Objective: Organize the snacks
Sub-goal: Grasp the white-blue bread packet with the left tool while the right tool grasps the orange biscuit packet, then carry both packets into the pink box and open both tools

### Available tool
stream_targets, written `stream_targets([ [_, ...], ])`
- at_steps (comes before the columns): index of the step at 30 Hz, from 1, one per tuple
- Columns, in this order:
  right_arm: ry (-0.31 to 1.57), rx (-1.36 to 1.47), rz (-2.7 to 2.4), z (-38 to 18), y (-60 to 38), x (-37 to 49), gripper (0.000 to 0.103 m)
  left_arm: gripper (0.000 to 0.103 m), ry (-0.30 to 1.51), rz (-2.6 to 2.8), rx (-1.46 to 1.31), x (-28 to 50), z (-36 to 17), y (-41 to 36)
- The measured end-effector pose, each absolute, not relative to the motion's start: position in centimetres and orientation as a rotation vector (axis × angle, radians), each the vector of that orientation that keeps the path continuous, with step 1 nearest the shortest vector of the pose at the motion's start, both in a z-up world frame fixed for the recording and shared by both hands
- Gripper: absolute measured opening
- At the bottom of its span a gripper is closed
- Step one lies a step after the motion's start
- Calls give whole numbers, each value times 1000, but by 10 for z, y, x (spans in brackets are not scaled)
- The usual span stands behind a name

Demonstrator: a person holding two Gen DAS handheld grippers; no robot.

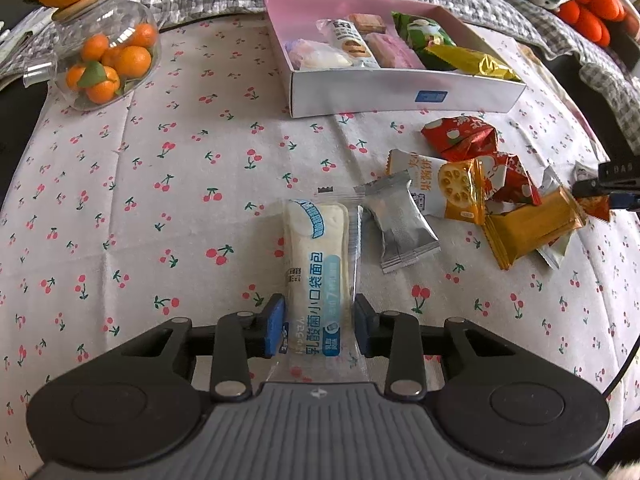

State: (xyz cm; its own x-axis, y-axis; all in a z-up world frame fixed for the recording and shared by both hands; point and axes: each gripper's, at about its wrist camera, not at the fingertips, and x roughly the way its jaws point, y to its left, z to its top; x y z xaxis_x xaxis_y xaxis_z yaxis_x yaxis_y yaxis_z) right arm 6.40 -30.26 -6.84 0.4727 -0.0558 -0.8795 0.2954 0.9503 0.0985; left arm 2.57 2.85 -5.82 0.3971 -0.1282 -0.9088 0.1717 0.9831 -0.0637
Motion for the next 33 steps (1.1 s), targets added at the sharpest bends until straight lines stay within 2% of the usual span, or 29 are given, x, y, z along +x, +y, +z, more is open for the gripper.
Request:
stream_targets([
  [1, 1059, 256, -203, -68, -302, 64, 34, 32, 1145, -188, 39, 26, -58, 29],
  [2, 1057, 261, -192, -67, -303, 63, 26, 32, 1143, -186, 35, 26, -57, 30],
  [3, 1060, 266, -177, -67, -302, 63, 11, 32, 1139, -184, 32, 26, -56, 30],
  [33, 984, 439, -38, -37, -300, 62, 9, 30, 1054, -166, -117, 42, -27, 41],
])
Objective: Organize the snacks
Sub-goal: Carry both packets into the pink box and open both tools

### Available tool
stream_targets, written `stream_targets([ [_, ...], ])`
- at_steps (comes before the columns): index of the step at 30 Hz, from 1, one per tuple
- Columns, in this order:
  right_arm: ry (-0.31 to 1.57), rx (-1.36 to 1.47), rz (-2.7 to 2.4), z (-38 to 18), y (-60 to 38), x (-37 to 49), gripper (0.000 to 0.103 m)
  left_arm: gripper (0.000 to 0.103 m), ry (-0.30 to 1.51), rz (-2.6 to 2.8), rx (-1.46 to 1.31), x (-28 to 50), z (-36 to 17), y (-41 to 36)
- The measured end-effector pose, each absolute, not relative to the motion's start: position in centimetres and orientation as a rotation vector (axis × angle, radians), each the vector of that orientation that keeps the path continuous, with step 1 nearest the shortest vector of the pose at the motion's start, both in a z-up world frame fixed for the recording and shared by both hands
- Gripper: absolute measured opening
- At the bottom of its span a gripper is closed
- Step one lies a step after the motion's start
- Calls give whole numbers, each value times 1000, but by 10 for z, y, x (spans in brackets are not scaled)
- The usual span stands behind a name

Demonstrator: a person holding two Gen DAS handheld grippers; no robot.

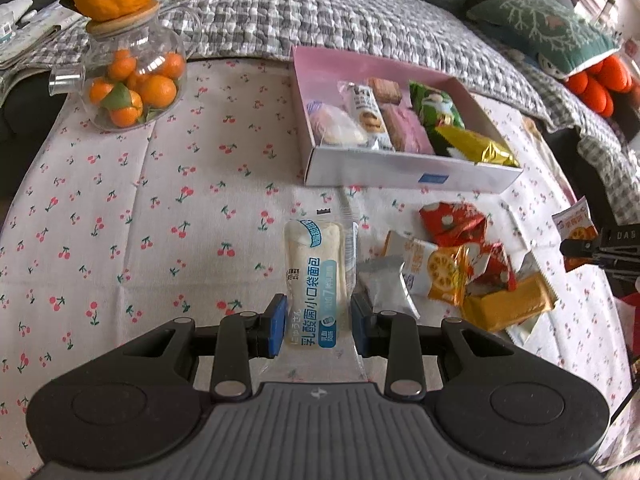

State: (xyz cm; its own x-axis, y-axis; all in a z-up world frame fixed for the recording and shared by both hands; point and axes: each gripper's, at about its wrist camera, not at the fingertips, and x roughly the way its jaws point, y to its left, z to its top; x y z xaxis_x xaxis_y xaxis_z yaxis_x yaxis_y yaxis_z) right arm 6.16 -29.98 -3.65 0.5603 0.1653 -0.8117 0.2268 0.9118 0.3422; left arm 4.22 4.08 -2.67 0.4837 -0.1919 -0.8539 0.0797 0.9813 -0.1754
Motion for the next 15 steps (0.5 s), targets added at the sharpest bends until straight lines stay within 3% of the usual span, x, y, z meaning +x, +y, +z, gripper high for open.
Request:
stream_targets([
  [15, 912, 590, 63, -7, -272, 84, 9, 30, 968, -155, -258, 75, -10, 35],
])
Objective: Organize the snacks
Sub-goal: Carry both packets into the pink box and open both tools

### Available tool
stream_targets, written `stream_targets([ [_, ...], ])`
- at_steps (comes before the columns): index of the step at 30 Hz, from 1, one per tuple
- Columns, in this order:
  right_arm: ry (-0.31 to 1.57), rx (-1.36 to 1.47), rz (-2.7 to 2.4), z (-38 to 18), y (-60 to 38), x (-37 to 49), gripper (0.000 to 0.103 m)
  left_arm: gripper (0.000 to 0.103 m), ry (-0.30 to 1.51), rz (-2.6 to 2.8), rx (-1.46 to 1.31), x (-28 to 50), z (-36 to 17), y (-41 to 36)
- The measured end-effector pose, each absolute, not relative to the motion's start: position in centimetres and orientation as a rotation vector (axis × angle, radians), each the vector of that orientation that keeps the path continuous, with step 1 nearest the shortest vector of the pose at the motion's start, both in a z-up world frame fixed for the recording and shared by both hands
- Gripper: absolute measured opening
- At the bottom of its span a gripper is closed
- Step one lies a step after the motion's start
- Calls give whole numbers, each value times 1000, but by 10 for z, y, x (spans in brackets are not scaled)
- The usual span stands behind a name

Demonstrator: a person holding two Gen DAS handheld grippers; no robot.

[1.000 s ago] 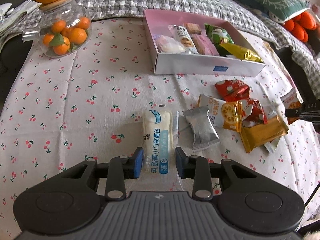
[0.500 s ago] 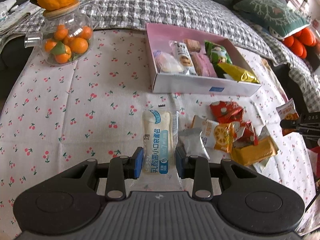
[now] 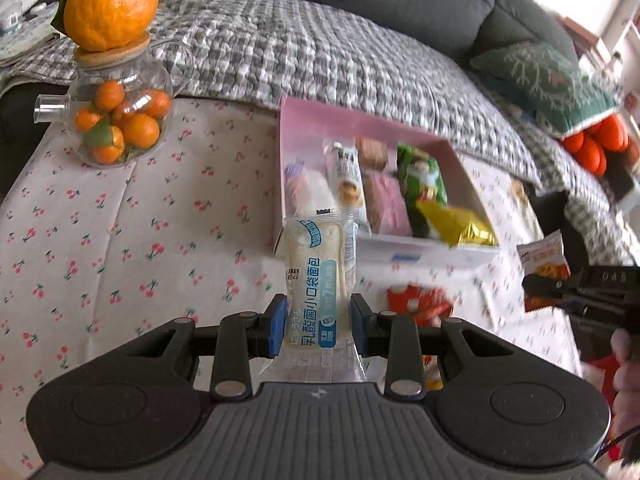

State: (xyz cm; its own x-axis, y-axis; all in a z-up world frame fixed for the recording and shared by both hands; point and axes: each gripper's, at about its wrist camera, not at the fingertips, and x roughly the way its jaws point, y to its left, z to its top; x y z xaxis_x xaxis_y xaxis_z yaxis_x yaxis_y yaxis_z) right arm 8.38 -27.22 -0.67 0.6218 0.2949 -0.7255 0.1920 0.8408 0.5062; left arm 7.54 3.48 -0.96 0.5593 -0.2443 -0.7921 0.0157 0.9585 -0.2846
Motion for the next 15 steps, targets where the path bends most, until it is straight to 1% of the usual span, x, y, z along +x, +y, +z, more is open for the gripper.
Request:
stream_targets([
  [10, 856, 711, 144, -9, -256, 113, 9, 30, 882, -119, -289, 110, -13, 25],
  [15, 819, 687, 233, -10, -235, 127, 9, 30, 873, -109, -271, 139, -16, 21],
])
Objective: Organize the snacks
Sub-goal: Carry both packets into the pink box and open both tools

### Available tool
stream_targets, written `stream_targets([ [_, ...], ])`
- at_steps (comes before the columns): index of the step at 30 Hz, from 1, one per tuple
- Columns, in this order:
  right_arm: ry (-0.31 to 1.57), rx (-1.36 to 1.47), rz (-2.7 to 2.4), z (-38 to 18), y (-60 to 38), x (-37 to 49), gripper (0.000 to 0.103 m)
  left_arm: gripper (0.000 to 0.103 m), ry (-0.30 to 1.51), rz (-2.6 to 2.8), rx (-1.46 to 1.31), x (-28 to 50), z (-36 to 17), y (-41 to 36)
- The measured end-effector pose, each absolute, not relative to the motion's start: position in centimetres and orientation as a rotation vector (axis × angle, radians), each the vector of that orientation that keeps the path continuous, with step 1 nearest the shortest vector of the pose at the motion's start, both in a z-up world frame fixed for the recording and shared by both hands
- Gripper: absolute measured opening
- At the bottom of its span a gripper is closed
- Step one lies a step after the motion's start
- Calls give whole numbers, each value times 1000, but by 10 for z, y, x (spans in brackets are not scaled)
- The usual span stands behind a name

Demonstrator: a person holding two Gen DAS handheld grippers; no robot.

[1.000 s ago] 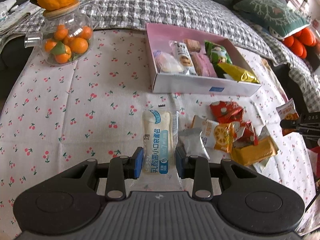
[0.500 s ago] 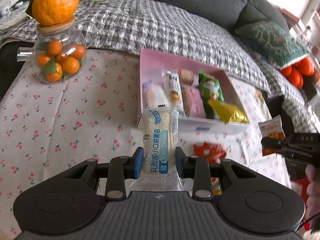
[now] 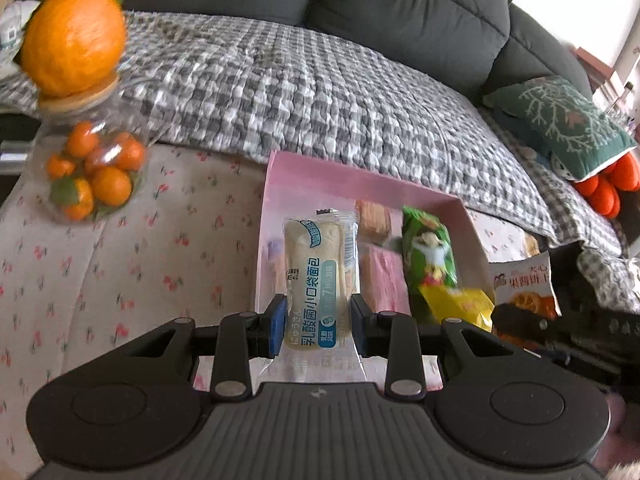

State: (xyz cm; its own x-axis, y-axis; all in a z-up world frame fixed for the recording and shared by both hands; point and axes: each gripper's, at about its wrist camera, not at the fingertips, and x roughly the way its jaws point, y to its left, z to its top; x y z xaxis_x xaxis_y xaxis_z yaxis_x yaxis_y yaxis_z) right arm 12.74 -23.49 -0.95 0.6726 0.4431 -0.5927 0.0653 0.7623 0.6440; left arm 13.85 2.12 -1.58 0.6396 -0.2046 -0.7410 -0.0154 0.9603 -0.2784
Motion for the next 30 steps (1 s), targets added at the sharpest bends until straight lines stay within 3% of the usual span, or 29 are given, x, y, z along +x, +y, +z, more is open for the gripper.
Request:
stream_targets([
  [23, 794, 649, 277, -34, -217, 160, 17, 31, 834, -92, -178, 202, -35, 9],
  [25, 795, 651, 266, -33, -219, 160, 20, 34, 820, -78, -170, 202, -34, 9],
  [27, 793, 658, 252, -33, -221, 160, 30, 43, 813, -74, -166, 202, -32, 8],
  [30, 796, 673, 248, -33, -224, 160, 32, 45, 826, -75, -165, 200, -31, 8],
])
